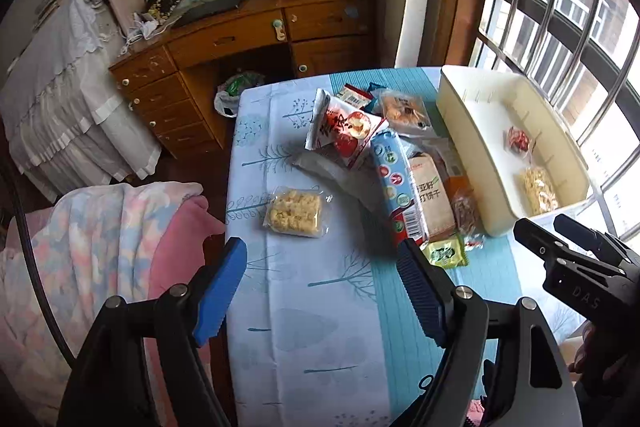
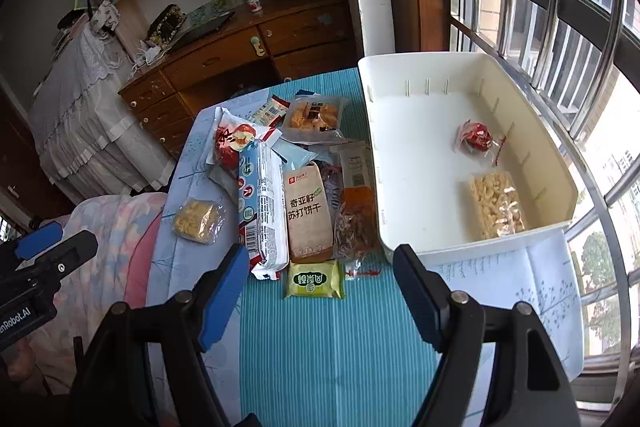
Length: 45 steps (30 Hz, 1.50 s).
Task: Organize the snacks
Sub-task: 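Withdraw both tools from the tray back toward the remaining snacks, then grasp the clear crumbly-snack pack with left tool while right tool grasps the yellow-green packet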
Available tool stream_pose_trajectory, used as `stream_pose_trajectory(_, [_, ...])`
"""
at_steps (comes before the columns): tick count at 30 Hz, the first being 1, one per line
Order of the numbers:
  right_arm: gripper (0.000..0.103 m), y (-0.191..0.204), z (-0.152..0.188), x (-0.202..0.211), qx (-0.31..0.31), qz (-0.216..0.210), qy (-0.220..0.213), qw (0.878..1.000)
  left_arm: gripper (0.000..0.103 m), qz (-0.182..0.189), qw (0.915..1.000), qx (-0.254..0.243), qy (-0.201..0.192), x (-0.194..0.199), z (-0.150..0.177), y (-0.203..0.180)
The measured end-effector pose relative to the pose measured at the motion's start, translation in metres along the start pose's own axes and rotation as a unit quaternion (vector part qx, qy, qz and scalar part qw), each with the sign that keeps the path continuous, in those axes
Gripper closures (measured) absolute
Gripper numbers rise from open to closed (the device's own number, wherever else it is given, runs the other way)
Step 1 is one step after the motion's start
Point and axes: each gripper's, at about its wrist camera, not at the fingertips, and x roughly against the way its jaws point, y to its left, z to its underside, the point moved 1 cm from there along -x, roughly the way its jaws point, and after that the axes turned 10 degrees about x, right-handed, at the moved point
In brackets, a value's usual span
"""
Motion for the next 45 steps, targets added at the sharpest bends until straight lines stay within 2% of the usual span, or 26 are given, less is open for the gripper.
stream_pose_trajectory(8, [0.028, 0.015, 0.020, -0.015, -0.079, 0.019, 0.020, 0.996, 0.024, 0.020, 0.9983, -0.039, 0.039, -0.030, -0.001, 0.024])
stream_pose_trajectory(12, [0.028, 0.015, 0.033, -0.025, -0.119, 0.019, 0.042, 0.992, 0.023, 0.017, 0.9967, -0.044, 0.067, -0.049, 0.000, 0.032])
stream_pose_trajectory(18, [0.028, 0.010, 0.049, -0.043, -0.165, 0.004, 0.087, 0.982, 0.023, 0.008, 0.9945, -0.027, 0.100, -0.083, -0.005, 0.042])
stream_pose_trajectory(23, [0.028, 0.011, 0.058, -0.064, -0.175, -0.017, 0.111, 0.978, 0.019, -0.008, 0.9937, -0.014, 0.111, -0.118, -0.014, 0.041])
stream_pose_trajectory(30, [0.028, 0.018, 0.060, -0.097, -0.150, -0.033, 0.123, 0.980, 0.018, -0.016, 0.9918, -0.013, 0.126, -0.166, -0.027, 0.037])
stream_pose_trajectory(34, [0.028, 0.023, 0.058, -0.112, -0.123, -0.014, 0.122, 0.985, 0.018, -0.015, 0.9900, -0.013, 0.140, -0.194, -0.033, 0.034])
stream_pose_trajectory(40, [0.028, 0.039, 0.052, -0.128, -0.037, 0.037, 0.107, 0.993, 0.018, -0.019, 0.9875, -0.010, 0.156, -0.229, -0.034, 0.034])
stream_pose_trajectory(45, [0.028, 0.050, 0.053, -0.135, 0.010, 0.059, 0.095, 0.994, 0.018, -0.013, 0.9856, -0.008, 0.169, -0.249, -0.034, 0.036])
